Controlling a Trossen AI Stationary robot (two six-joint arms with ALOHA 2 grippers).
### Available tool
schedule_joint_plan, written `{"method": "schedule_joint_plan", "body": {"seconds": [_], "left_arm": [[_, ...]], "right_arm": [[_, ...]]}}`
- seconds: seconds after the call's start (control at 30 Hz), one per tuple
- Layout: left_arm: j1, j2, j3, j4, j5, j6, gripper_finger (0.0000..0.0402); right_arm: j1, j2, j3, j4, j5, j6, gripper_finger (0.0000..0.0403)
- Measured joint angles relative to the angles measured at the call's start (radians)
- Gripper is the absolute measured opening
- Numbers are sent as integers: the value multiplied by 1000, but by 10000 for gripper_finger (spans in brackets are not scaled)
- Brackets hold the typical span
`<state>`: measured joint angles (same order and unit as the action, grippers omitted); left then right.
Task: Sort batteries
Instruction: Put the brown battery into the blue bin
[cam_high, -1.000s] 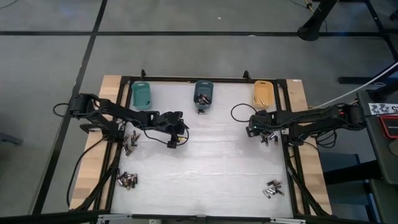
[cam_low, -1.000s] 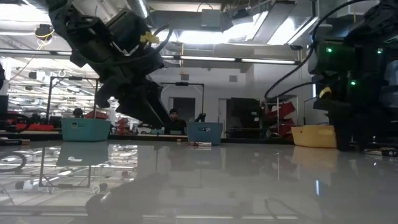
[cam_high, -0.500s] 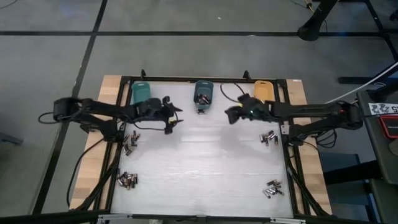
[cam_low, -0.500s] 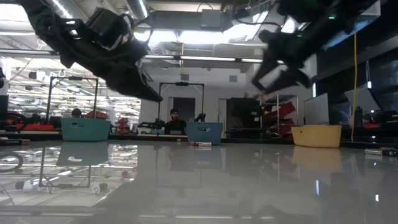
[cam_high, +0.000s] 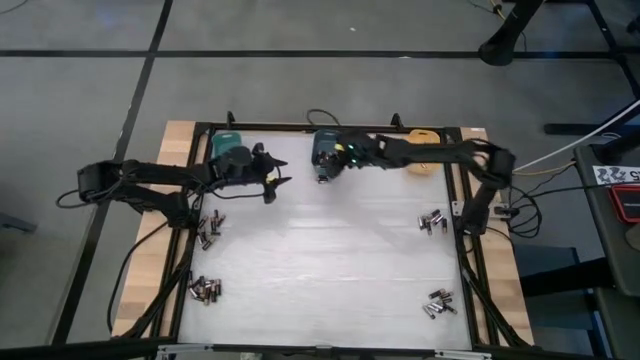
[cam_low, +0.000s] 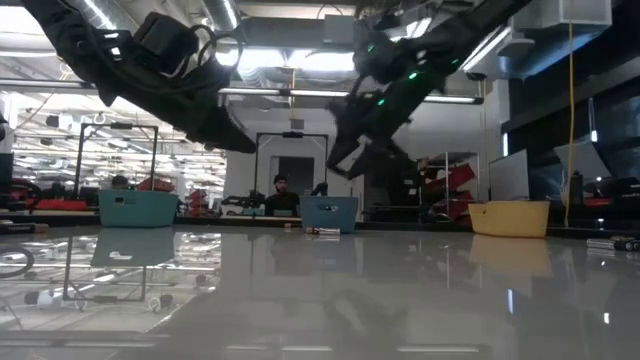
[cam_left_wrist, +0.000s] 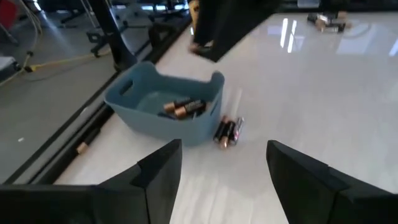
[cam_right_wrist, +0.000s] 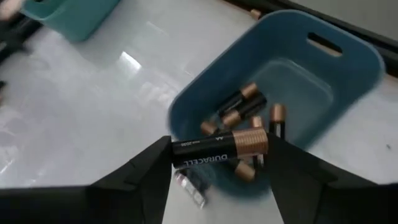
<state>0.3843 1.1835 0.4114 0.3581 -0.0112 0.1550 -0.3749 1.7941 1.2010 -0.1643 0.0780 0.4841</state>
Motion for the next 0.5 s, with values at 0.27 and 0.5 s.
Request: {"method": "schedule_joint_plan", "body": {"seconds": [0.27, 0.5], "left_arm": [[0, 0, 0, -15, 0, 16, 224], [-4, 0, 0, -30, 0, -8, 224]], "right_arm": [[-63, 157, 153, -56, -19, -22, 226], [-87, 175, 175, -91, -73, -72, 244]]}}
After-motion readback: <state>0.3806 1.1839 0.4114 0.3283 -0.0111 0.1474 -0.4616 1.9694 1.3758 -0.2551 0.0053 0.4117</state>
